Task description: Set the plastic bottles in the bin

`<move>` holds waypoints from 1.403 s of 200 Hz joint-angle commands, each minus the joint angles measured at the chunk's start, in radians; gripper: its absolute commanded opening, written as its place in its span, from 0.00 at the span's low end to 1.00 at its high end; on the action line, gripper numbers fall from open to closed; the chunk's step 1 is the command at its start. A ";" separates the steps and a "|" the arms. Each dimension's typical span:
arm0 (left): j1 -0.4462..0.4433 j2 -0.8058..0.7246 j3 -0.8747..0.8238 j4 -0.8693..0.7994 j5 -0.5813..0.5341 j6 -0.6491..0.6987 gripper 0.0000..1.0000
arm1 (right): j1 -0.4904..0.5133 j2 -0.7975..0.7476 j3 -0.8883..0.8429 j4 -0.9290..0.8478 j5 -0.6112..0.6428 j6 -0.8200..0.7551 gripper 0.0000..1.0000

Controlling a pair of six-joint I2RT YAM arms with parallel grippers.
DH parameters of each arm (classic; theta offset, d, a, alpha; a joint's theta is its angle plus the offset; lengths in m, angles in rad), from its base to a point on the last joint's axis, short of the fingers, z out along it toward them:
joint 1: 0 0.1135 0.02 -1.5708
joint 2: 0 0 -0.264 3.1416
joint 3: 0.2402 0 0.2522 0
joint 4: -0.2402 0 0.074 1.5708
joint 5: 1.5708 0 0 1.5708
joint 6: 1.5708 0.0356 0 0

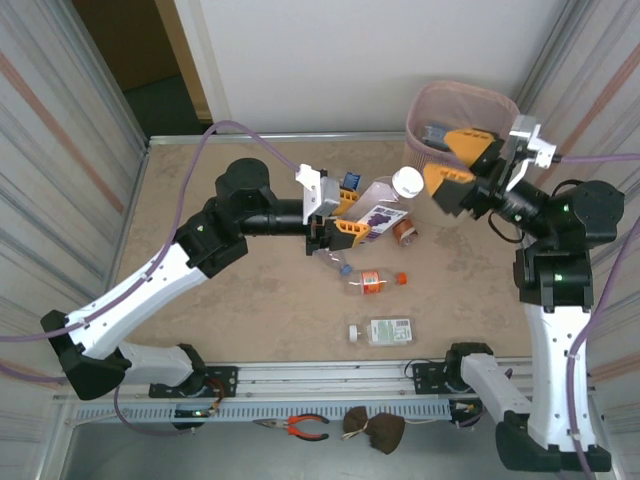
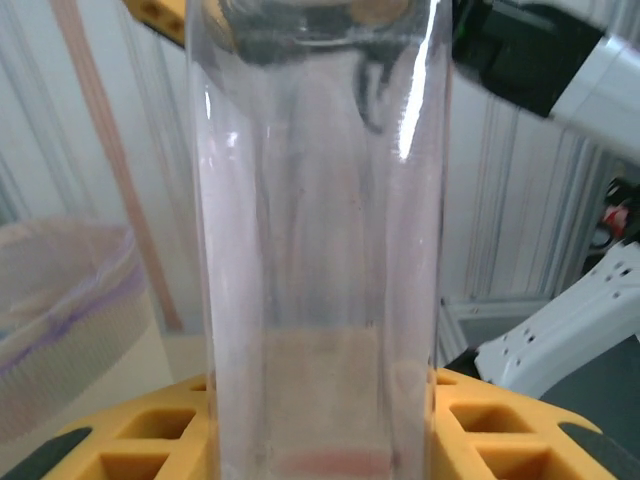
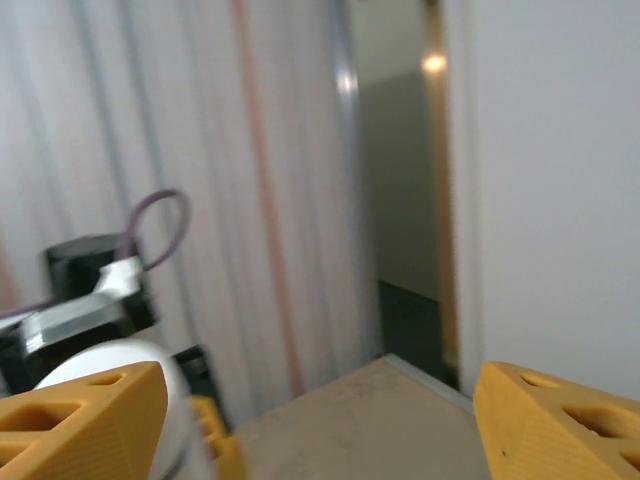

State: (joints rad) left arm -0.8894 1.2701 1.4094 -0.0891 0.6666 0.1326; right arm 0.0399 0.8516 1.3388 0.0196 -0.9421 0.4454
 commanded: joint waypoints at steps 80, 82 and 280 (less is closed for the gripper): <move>0.005 -0.031 -0.008 0.284 0.115 -0.108 0.25 | 0.216 -0.019 0.051 -0.092 -0.078 -0.181 0.85; 0.004 -0.031 -0.008 0.286 0.118 -0.109 0.25 | 0.217 -0.016 0.052 -0.091 -0.083 -0.176 0.85; 0.006 -0.023 -0.008 0.289 0.066 -0.113 0.50 | 0.335 0.044 0.109 -0.197 -0.053 -0.279 0.33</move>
State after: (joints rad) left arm -0.8894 1.2789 1.3983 0.1799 0.7795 0.0025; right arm 0.3672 0.9028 1.4086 -0.1406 -1.0401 0.1986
